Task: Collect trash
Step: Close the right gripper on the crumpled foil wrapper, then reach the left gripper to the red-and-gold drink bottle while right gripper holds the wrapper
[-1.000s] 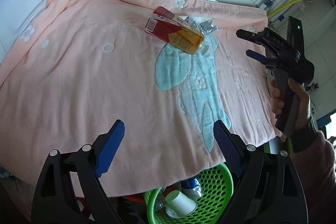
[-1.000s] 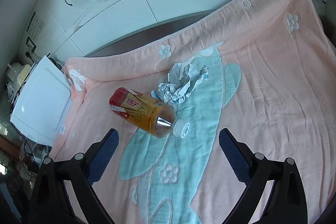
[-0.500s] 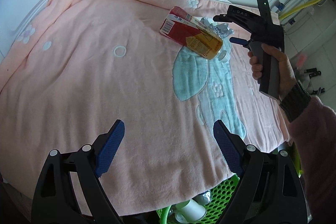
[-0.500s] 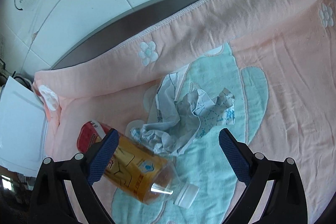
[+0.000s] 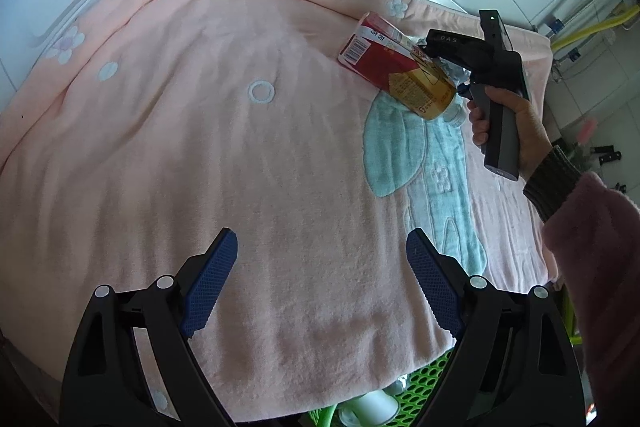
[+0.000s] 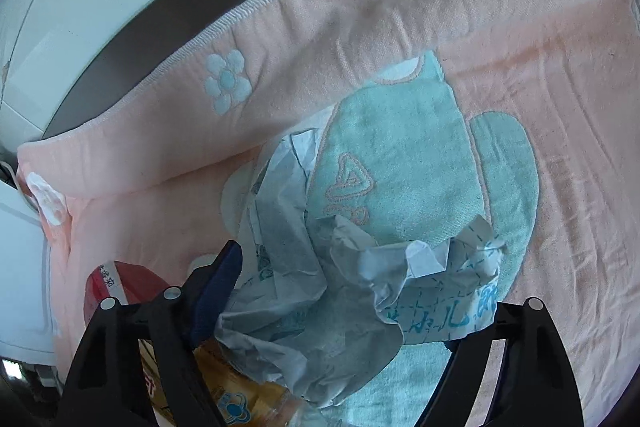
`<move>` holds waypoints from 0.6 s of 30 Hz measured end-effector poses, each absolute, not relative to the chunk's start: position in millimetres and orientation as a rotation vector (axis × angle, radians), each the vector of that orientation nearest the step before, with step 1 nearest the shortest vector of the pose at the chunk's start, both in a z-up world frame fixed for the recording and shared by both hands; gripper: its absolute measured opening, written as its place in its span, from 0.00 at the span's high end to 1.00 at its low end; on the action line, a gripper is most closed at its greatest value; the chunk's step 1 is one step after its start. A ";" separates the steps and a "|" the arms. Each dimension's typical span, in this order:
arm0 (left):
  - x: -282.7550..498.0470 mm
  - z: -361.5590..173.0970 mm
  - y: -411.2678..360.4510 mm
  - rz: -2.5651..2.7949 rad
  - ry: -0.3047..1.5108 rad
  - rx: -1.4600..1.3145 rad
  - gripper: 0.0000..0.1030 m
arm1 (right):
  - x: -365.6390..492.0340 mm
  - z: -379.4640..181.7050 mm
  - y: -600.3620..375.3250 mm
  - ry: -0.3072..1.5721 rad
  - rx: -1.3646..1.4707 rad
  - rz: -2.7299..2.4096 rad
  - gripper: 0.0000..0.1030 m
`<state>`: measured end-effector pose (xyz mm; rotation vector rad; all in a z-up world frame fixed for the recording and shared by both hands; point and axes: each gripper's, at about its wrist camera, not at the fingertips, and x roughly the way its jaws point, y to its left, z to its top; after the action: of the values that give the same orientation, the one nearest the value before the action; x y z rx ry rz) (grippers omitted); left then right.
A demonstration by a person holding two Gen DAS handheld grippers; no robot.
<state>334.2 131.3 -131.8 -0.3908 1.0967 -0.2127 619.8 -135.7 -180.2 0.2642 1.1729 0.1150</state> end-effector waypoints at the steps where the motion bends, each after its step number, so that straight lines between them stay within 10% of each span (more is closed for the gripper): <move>1: 334.8 -132.5 131.7 -0.213 1.097 -0.393 0.17 | 619.2 -180.3 -135.5 1.172 0.250 0.109 0.32; 8: 337.7 -133.2 131.3 -0.212 1.097 -0.406 0.17 | 609.1 -177.7 -141.7 1.150 0.226 0.103 0.57; 18: 348.3 -124.8 117.4 -0.232 1.090 -0.408 0.17 | 579.3 -150.6 -168.1 1.085 0.199 0.092 0.64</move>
<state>348.3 117.4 -124.8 -0.4084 1.0897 -0.2321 579.3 -168.1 -150.6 0.1991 1.0847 0.0922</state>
